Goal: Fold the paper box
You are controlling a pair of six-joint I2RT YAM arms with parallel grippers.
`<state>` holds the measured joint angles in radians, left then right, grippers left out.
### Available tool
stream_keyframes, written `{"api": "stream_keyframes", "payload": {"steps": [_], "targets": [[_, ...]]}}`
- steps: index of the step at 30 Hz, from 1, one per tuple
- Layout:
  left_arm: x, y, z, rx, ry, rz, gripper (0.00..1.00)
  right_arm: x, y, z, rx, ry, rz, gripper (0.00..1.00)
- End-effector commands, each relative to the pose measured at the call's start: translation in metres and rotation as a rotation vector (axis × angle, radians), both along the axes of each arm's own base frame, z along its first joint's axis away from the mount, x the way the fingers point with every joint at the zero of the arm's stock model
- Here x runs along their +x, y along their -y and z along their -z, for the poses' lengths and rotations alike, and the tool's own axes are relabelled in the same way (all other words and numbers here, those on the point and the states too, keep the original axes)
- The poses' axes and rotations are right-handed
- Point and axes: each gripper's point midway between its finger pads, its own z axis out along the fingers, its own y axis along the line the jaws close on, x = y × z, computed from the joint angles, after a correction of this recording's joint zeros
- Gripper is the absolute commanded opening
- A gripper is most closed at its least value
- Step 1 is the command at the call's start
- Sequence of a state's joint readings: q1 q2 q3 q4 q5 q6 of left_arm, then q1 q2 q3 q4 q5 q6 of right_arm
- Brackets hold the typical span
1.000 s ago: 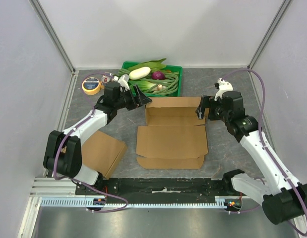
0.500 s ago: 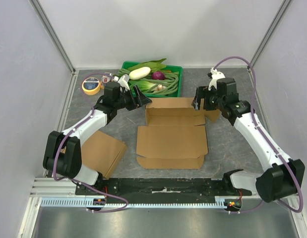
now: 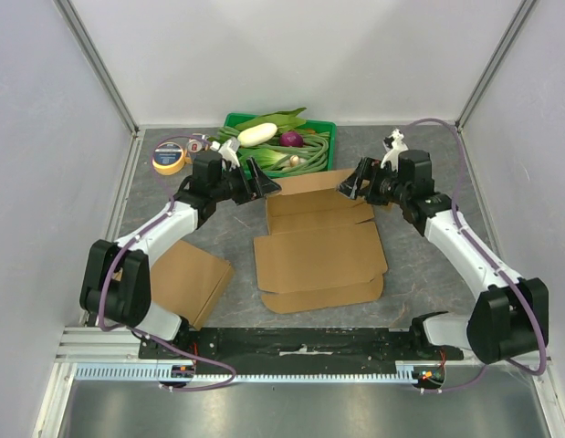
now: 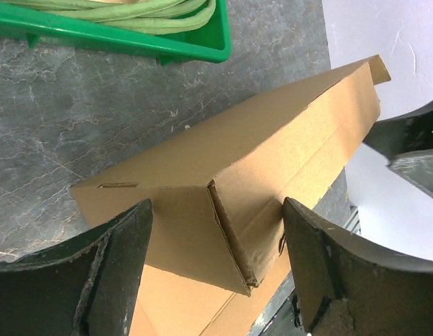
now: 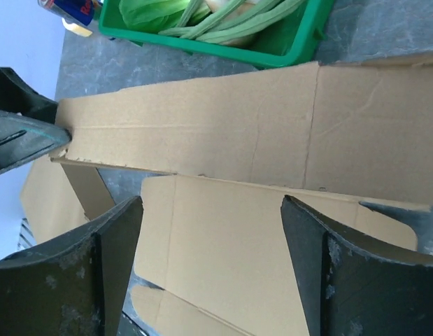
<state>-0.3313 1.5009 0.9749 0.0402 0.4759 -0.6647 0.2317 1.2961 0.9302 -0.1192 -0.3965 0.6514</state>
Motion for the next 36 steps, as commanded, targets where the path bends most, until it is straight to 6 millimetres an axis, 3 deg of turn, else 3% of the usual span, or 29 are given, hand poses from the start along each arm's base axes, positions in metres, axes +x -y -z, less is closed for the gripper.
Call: {"api": "stream_keyframes", "payload": {"steps": [1,3,4,6,9,12,16,23,29,36], "targets": [[-0.003,-0.004,-0.018,0.03,0.07,0.005,0.82,-0.006,0.029,-0.055,-0.207,0.123,0.011,0.91],[-0.009,-0.015,-0.031,0.075,0.119,-0.036,0.84,-0.006,0.041,-0.063,-0.324,0.14,-0.011,0.93],[-0.006,-0.022,-0.032,0.137,0.161,-0.08,0.84,-0.012,0.05,-0.055,-0.381,0.09,-0.003,0.93],[-0.013,-0.031,-0.041,0.22,0.211,-0.128,0.82,-0.011,0.061,-0.058,-0.442,0.093,0.017,0.93],[-0.024,-0.034,-0.048,0.389,0.319,-0.189,0.8,-0.009,0.07,-0.061,-0.497,0.095,0.04,0.93],[-0.038,-0.032,-0.046,0.499,0.399,-0.218,0.71,-0.004,0.071,-0.057,-0.51,0.086,0.035,0.94],[-0.046,-0.031,-0.018,0.566,0.428,-0.244,0.69,0.004,0.059,-0.056,-0.466,0.097,0.008,0.93],[-0.03,-0.015,0.003,0.571,0.436,-0.252,0.75,0.024,0.047,-0.056,-0.422,0.094,-0.004,0.85],[-0.013,-0.014,0.022,0.614,0.477,-0.294,0.61,0.033,0.043,-0.055,-0.391,0.078,0.012,0.82],[-0.003,-0.004,0.019,0.583,0.55,-0.3,0.37,0.043,0.035,-0.047,-0.374,0.037,-0.015,0.82]]}}
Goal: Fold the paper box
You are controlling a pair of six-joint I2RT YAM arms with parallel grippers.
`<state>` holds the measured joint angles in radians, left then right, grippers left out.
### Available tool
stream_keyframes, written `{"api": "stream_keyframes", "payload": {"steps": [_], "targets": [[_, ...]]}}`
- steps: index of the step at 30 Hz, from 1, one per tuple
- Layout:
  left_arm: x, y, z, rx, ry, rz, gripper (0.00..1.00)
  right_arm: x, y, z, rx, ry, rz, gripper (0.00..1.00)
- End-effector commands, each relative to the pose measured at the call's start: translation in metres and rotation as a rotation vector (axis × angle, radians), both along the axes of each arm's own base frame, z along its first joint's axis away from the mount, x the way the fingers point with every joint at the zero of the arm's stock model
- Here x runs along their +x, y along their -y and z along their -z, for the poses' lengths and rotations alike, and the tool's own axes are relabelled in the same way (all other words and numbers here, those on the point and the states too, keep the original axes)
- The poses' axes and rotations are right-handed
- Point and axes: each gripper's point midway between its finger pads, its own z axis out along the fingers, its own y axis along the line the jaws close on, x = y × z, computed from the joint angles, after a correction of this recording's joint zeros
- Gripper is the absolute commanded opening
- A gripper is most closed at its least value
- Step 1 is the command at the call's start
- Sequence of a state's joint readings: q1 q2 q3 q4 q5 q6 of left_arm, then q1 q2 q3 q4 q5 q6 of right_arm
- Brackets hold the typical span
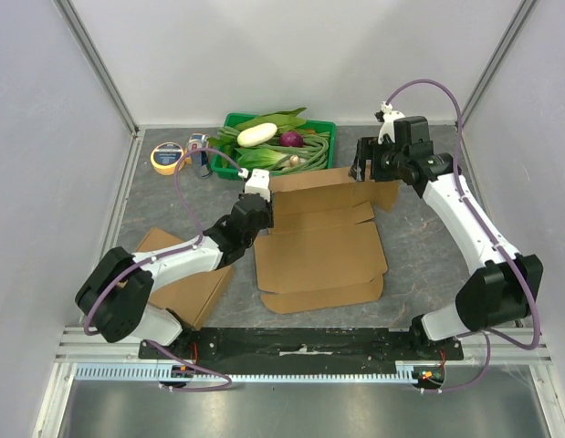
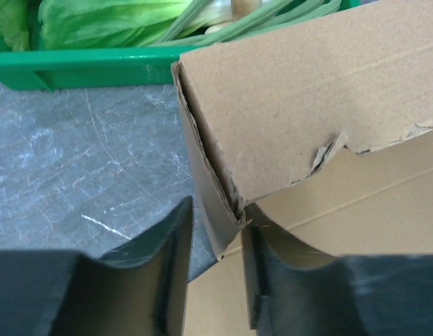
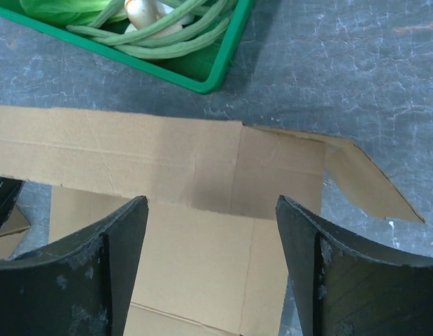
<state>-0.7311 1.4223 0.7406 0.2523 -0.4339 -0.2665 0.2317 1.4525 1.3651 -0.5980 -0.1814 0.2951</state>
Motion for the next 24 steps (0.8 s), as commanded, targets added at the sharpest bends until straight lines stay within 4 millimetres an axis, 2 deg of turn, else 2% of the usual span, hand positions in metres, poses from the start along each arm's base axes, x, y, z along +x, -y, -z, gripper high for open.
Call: {"api": "stream_keyframes", "payload": {"steps": [1,7,10,13,15,17,19,20,21,23,24], "targets": [[0.015,0.005,-0.024,-0.026,0.132,-0.01,0.34,0.014,-0.011,-0.016,0.05,0.024,-0.018,0.82],[0.013,0.005,-0.021,-0.047,0.145,-0.004,0.21,0.013,-0.014,0.008,0.093,-0.036,-0.023,0.81],[0.01,0.005,-0.019,-0.052,0.152,0.001,0.13,0.017,-0.023,0.011,0.177,-0.047,-0.034,0.78],[0.011,0.005,-0.019,-0.05,0.149,-0.007,0.09,0.011,-0.035,0.014,0.289,-0.109,-0.025,0.77],[0.012,0.005,-0.021,-0.052,0.148,-0.016,0.02,0.007,-0.041,0.011,0.361,-0.124,-0.018,0.75],[0.012,0.0,-0.018,-0.036,0.132,-0.043,0.02,0.001,-0.033,0.006,0.321,-0.11,0.004,0.77],[0.011,-0.002,-0.018,-0.034,0.131,-0.052,0.02,0.003,-0.016,-0.011,0.223,-0.044,0.03,0.84],[0.011,-0.004,-0.018,-0.032,0.133,-0.063,0.02,-0.006,-0.007,-0.006,0.159,-0.064,0.025,0.84],[0.01,-0.006,-0.015,-0.029,0.127,-0.071,0.02,-0.008,0.001,-0.011,0.128,-0.05,0.051,0.85],[0.01,-0.007,-0.017,-0.038,0.128,-0.079,0.02,-0.015,0.002,-0.009,0.127,-0.054,0.048,0.86],[0.01,-0.007,-0.016,-0.038,0.127,-0.079,0.02,-0.021,0.0,0.001,0.133,-0.074,0.042,0.87]]}}
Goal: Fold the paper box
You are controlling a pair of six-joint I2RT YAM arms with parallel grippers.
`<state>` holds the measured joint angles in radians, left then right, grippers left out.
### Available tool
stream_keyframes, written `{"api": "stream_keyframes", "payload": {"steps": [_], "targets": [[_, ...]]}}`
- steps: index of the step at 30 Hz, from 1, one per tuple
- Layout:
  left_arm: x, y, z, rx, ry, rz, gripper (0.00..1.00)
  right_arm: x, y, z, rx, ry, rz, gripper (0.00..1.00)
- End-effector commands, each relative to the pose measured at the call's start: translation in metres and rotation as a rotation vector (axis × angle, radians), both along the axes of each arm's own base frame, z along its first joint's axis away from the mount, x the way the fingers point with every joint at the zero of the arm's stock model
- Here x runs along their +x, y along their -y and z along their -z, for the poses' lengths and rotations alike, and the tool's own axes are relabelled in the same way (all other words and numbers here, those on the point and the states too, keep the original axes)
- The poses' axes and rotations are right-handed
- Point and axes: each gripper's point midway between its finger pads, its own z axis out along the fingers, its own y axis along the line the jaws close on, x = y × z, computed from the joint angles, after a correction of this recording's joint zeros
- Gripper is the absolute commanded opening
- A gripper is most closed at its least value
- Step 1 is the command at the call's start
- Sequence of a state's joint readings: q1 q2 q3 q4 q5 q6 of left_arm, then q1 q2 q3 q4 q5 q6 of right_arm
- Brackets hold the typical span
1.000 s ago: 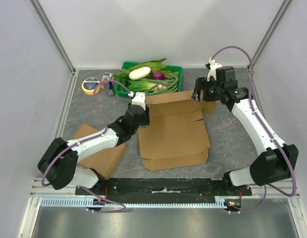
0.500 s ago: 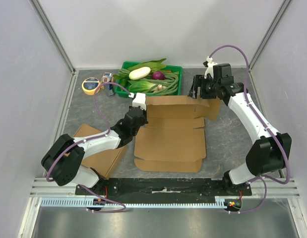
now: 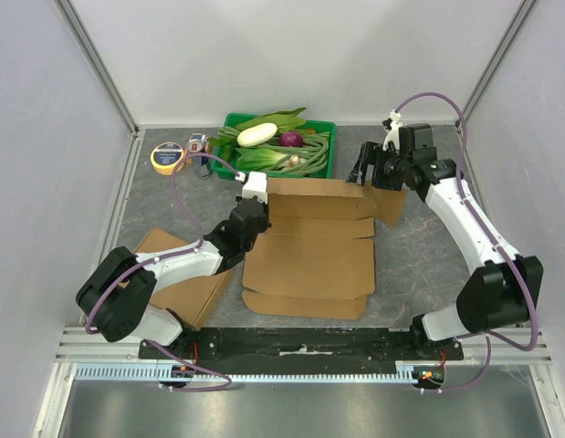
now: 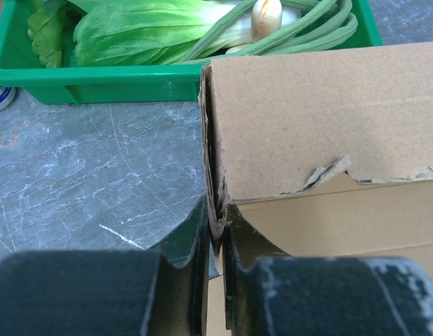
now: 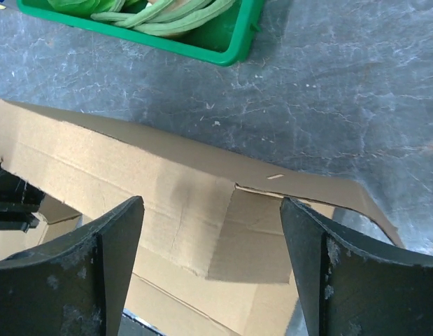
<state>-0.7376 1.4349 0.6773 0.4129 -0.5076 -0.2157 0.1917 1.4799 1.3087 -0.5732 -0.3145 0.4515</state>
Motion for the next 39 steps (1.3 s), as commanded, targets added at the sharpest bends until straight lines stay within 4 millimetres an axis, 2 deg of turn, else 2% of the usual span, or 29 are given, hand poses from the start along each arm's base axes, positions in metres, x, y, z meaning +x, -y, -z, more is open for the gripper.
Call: {"api": "stream_keyframes", "payload": {"steps": [1,3,5,6,8,9,10,11,12,13,14,15,16,17,18,19,21,25,27,29,30,32,33,35,36,37,38,39], "targets": [[0.003,0.002,-0.014,-0.055,0.036,-0.032,0.02,-0.013,0.007,-0.018,-0.02,0.056,0.0,0.87],[0.003,0.003,-0.015,-0.066,0.036,-0.034,0.02,-0.018,-0.001,-0.005,0.042,0.0,0.013,0.82],[0.003,0.004,-0.019,-0.071,0.04,-0.033,0.02,-0.011,-0.011,-0.013,0.128,0.042,0.018,0.79],[0.002,0.003,-0.019,-0.07,0.038,-0.035,0.02,-0.014,-0.017,-0.01,0.194,0.009,0.046,0.75],[0.003,0.003,-0.023,-0.077,0.039,-0.039,0.02,-0.011,-0.032,-0.021,0.311,0.021,0.035,0.72],[0.003,0.003,-0.024,-0.08,0.036,-0.043,0.02,-0.015,-0.036,-0.019,0.375,-0.018,0.064,0.67],[0.003,0.003,-0.022,-0.073,0.025,-0.046,0.02,-0.013,-0.039,-0.024,0.408,-0.001,0.064,0.67],[0.003,0.003,-0.024,-0.079,0.026,-0.051,0.02,-0.012,-0.035,-0.023,0.397,0.006,0.088,0.68],[0.003,0.003,-0.025,-0.079,0.025,-0.053,0.02,-0.01,-0.031,-0.037,0.373,0.054,0.094,0.72],[0.002,0.002,-0.023,-0.074,0.02,-0.055,0.02,-0.018,-0.019,-0.027,0.244,0.051,0.067,0.76],[0.003,0.001,-0.024,-0.077,0.019,-0.067,0.02,-0.019,-0.011,-0.03,0.16,0.074,0.061,0.8],[0.003,0.0,-0.023,-0.073,0.014,-0.073,0.02,-0.01,0.005,-0.046,0.051,0.138,0.091,0.88],[0.003,0.0,-0.023,-0.072,0.012,-0.075,0.02,-0.021,0.018,-0.037,-0.057,0.11,0.062,0.9],[0.004,0.0,-0.023,-0.07,0.012,-0.078,0.02,-0.023,0.029,-0.041,-0.117,0.12,0.075,0.92],[0.004,0.0,-0.021,-0.066,0.01,-0.081,0.02,-0.026,0.042,-0.053,-0.17,0.153,0.117,0.93],[0.004,-0.001,-0.02,-0.067,0.01,-0.086,0.02,-0.033,0.045,-0.053,-0.191,0.144,0.118,0.93],[0.006,0.0,-0.018,-0.064,0.002,-0.091,0.02,-0.048,0.04,-0.057,-0.171,0.146,0.099,0.93],[0.006,0.002,-0.015,-0.071,-0.007,-0.092,0.02,-0.067,0.024,-0.04,-0.091,0.055,0.075,0.85],[0.006,0.001,-0.015,-0.068,-0.005,-0.097,0.02,-0.064,0.015,-0.031,-0.035,0.035,0.08,0.79],[0.006,-0.001,-0.015,-0.064,-0.002,-0.105,0.02,-0.052,0.005,-0.037,0.051,0.047,0.076,0.74],[0.006,-0.001,-0.015,-0.062,-0.001,-0.104,0.02,-0.049,-0.001,-0.03,0.095,0.012,0.096,0.71],[0.006,-0.002,-0.017,-0.058,0.0,-0.105,0.02,-0.041,-0.009,-0.031,0.179,0.003,0.102,0.71],[0.006,-0.003,-0.016,-0.059,-0.001,-0.108,0.02,-0.043,-0.011,-0.021,0.198,-0.03,0.115,0.71],[0.006,-0.002,-0.017,-0.067,-0.004,-0.11,0.02,-0.041,-0.023,-0.024,0.293,-0.033,0.109,0.71],[0.005,-0.001,-0.015,-0.069,-0.01,-0.106,0.02,-0.044,-0.025,-0.012,0.325,-0.065,0.115,0.72],[0.004,0.001,-0.015,-0.081,-0.014,-0.103,0.02,-0.036,-0.033,-0.021,0.4,-0.041,0.12,0.7],[0.004,0.002,-0.014,-0.086,-0.018,-0.098,0.02,-0.035,-0.039,-0.023,0.447,-0.045,0.113,0.68],[0.003,0.003,-0.013,-0.092,-0.021,-0.094,0.02,-0.038,-0.045,-0.015,0.488,-0.073,0.098,0.59]]}}
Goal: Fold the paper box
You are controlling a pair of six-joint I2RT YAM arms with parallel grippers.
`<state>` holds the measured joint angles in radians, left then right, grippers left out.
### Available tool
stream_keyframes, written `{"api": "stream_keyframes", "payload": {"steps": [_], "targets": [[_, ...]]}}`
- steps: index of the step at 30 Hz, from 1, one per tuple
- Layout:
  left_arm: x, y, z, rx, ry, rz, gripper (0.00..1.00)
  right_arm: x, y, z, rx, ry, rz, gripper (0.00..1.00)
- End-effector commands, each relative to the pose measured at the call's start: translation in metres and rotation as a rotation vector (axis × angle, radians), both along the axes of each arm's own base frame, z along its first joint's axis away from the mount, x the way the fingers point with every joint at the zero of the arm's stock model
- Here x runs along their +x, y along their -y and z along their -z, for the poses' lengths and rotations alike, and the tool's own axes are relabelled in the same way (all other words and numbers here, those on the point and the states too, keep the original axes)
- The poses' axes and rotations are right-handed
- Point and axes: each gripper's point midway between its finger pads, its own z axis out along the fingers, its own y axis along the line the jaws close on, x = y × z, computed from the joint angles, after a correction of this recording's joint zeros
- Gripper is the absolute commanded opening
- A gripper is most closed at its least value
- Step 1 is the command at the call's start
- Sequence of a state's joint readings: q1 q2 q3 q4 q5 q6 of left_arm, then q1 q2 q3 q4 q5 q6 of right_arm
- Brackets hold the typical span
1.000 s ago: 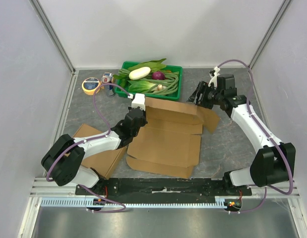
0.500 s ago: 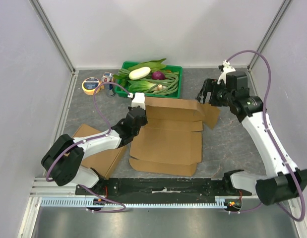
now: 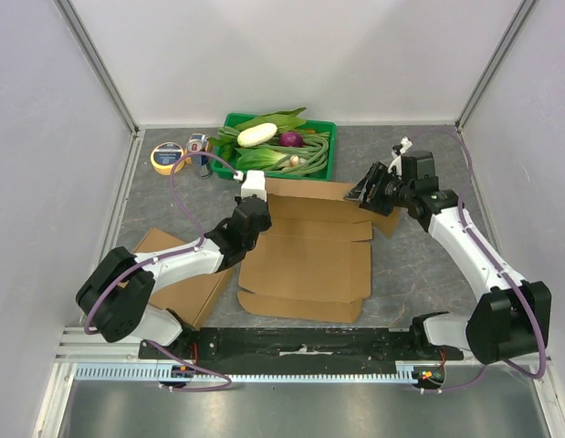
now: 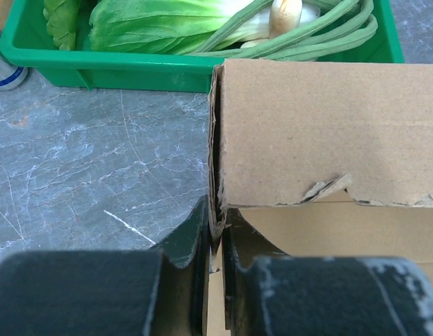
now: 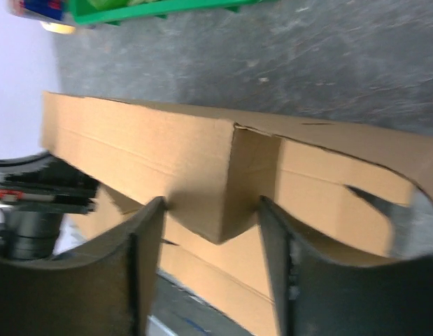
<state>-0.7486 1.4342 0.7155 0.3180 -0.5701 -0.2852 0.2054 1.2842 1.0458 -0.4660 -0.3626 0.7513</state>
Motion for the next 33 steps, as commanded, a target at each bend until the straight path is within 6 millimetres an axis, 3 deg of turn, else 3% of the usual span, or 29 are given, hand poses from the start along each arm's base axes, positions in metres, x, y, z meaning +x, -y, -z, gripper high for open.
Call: {"api": "stream_keyframes", "payload": {"steps": [1,2,5,6,7,9,10,13,14,15,16,17,18,19,20,22,23,24,26,27,28,29,30,31,33], "targets": [[0.004,0.01,-0.015,-0.089,0.018,-0.023,0.02,0.021,-0.035,-0.038,0.304,0.113,-0.021,0.53],[0.003,0.012,-0.015,-0.093,0.015,-0.016,0.02,0.025,-0.036,-0.037,0.345,0.095,0.001,0.45],[0.001,0.012,-0.015,-0.093,0.013,-0.014,0.02,0.032,-0.043,-0.046,0.426,0.113,0.005,0.32],[0.001,0.011,-0.016,-0.098,0.016,-0.018,0.02,0.031,-0.043,-0.042,0.451,0.103,0.02,0.29],[0.001,0.01,-0.016,-0.1,0.014,-0.022,0.02,0.035,-0.045,-0.053,0.497,0.162,0.008,0.27],[0.0,0.009,-0.015,-0.105,0.012,-0.028,0.02,0.034,-0.045,-0.046,0.578,0.123,0.029,0.05],[0.001,0.01,-0.015,-0.11,0.012,-0.031,0.02,0.034,-0.047,-0.053,0.609,0.16,-0.003,0.0],[0.0,0.01,-0.014,-0.124,0.004,-0.041,0.02,0.041,-0.042,-0.037,0.588,0.154,-0.014,0.0],[0.001,0.009,-0.014,-0.127,0.006,-0.048,0.02,0.043,-0.038,-0.032,0.559,0.156,-0.011,0.06],[0.001,0.009,-0.013,-0.126,0.003,-0.052,0.02,0.046,-0.034,-0.036,0.528,0.177,-0.013,0.21],[0.001,0.008,-0.01,-0.13,-0.005,-0.061,0.02,0.04,-0.028,-0.017,0.423,0.154,-0.032,0.42],[0.002,0.007,-0.01,-0.131,-0.003,-0.074,0.02,0.041,-0.017,-0.017,0.347,0.173,-0.014,0.7],[0.002,0.006,-0.009,-0.132,-0.006,-0.082,0.02,0.041,-0.01,-0.024,0.261,0.208,-0.032,0.78],[0.002,0.004,-0.007,-0.131,-0.013,-0.097,0.02,0.024,0.002,0.0,0.126,0.144,-0.059,0.85],[0.002,0.003,-0.008,-0.129,-0.012,-0.103,0.02,0.014,0.012,-0.01,0.059,0.198,-0.063,0.94],[0.002,0.001,-0.011,-0.133,-0.005,-0.11,0.02,-0.008,0.039,0.011,-0.13,0.172,-0.059,0.97],[0.002,0.0,-0.011,-0.134,-0.003,-0.114,0.02,-0.017,0.046,0.005,-0.172,0.207,-0.054,0.95],[0.001,-0.001,-0.011,-0.134,-0.004,-0.115,0.02,-0.026,0.058,0.023,-0.234,0.177,-0.022,0.92],[0.0,-0.001,-0.013,-0.14,-0.001,-0.115,0.02,-0.037,0.063,0.029,-0.242,0.196,0.034,0.78],[0.0,-0.001,-0.015,-0.142,0.001,-0.115,0.02,-0.046,0.065,0.051,-0.238,0.159,0.063,0.73],[0.0,-0.001,-0.014,-0.14,-0.001,-0.115,0.02,-0.036,0.066,0.047,-0.222,0.224,0.105,0.68],[0.0,-0.002,-0.014,-0.139,0.0,-0.118,0.02,-0.035,0.063,0.053,-0.212,0.231,0.134,0.49],[0.0,-0.002,-0.013,-0.137,-0.003,-0.119,0.02,-0.035,0.065,0.063,-0.24,0.222,0.147,0.4],[0.001,-0.001,-0.015,-0.138,-0.001,-0.118,0.02,-0.027,0.072,0.063,-0.3,0.24,0.186,0.36],[0.001,-0.002,-0.013,-0.133,-0.004,-0.12,0.02,-0.019,0.062,0.069,-0.394,0.237,0.159,0.34]]}}
